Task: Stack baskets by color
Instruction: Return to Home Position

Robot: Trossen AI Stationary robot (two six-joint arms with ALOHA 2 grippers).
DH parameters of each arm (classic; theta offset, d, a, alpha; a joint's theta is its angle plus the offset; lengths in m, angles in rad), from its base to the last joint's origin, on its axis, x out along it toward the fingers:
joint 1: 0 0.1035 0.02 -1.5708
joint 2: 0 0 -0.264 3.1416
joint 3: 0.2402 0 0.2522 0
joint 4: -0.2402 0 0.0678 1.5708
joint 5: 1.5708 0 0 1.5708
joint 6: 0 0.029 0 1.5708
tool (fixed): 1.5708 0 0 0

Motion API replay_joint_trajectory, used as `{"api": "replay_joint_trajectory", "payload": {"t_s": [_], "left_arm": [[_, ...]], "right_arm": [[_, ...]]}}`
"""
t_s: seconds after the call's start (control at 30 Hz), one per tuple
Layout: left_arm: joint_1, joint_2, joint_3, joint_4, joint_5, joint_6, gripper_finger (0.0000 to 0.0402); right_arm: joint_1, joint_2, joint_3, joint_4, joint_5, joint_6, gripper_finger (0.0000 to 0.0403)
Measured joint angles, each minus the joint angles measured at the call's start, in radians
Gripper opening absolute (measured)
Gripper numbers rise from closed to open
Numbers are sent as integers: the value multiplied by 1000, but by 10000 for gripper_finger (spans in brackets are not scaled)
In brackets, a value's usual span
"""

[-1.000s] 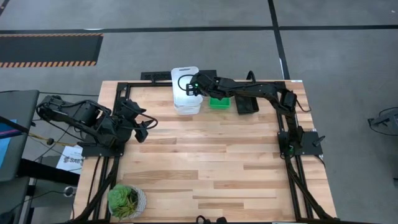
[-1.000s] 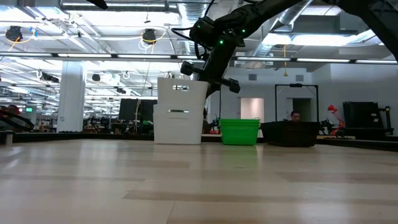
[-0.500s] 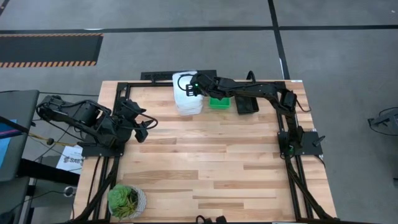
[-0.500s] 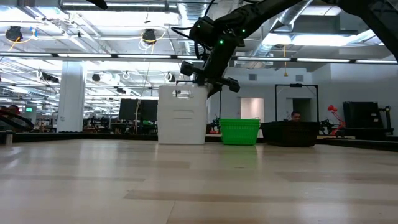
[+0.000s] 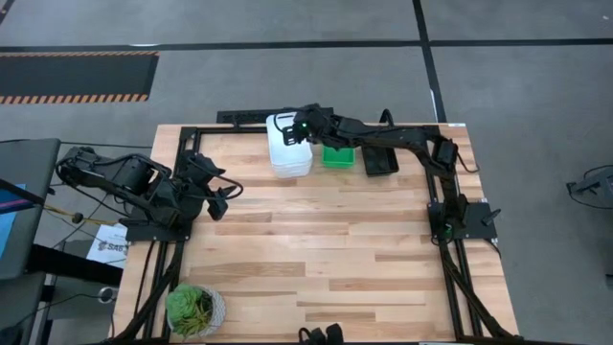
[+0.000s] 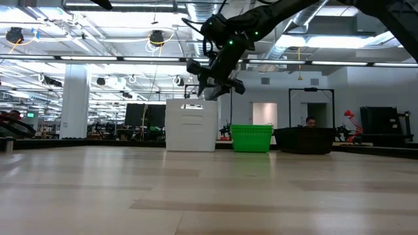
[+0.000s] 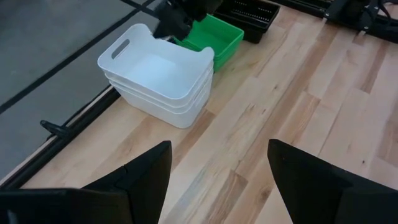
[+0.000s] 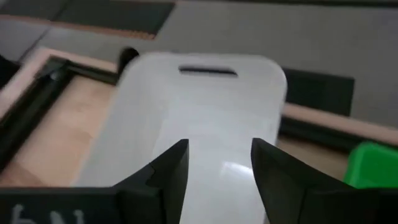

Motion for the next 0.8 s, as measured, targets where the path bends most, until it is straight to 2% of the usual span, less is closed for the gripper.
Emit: {"api": "replay_joint_trajectory", "payload": {"t_s": [0.17,0.5,0.57,0.8], "left_arm": [[0,0,0,0,10,-5,256],[0,0,0,0,-11,-6,256],[0,1,0,0,-11,-6,256],[0,1,0,1,-24,-2,256]], "right_arm": [[-10,-7,0,84,-32,-32,194],[43,115,0,39,-22,-37,172],[47,133,1,33,7,-31,169],[48,93,0,60,17,-74,163]]}}
